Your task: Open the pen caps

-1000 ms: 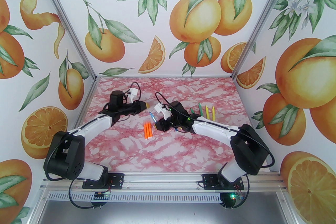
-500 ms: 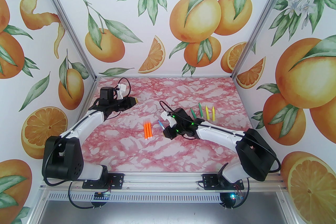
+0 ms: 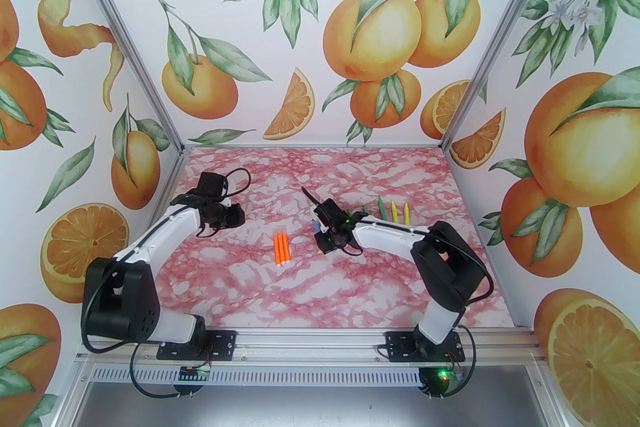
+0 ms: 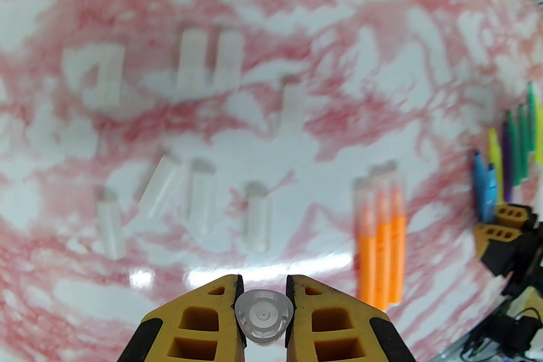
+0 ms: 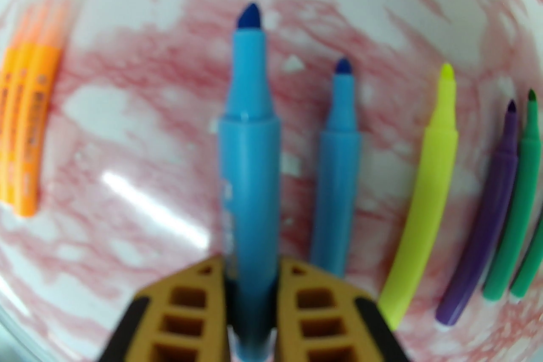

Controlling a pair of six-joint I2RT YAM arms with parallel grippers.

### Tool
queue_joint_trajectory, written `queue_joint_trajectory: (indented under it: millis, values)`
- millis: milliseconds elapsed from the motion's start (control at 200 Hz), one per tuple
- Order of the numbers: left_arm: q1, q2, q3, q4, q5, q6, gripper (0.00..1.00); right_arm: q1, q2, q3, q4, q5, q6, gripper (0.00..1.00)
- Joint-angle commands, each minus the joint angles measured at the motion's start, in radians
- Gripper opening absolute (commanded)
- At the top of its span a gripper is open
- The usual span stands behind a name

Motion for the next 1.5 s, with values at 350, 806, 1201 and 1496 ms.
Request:
queue_joint_trajectory:
  millis: [350,806,1201,1496]
  values:
    - [-0.013,0.076,-0.035,-0.103,-0.108,-0.025,0.0,-0.002,0.074,0.054,-0.051,0.086,-0.017,0.08]
    - [-0.055,0.176,-0.078,-0.038,-0.102,-0.051,0.04,-0.003,0.065,0.063,-0.075,0.108,-0.047,0.18]
    - [-0.058,0.242,-0.083,0.001,-0.091,-0.044,0.09,-0.002,0.037,0.056,-0.074,0.083,-0.052,0.31]
    - [-0.058,0.211,-0.077,-0.007,-0.088,-0.036,0.28,0.0,-0.029,0.054,-0.064,0.065,-0.049,0.38]
